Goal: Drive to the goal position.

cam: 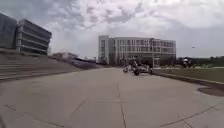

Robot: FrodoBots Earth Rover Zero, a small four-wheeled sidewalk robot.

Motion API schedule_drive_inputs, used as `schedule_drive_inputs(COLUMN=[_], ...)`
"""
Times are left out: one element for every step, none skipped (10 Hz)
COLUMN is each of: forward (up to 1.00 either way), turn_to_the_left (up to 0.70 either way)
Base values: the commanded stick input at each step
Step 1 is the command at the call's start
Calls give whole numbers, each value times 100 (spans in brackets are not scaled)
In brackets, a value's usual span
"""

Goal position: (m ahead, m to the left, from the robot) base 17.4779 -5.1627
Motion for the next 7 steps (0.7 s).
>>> schedule_drive_inputs(forward=[70,70,70,70,70,70,70], turn_to_the_left=[0,0,0,0,0,0,0])
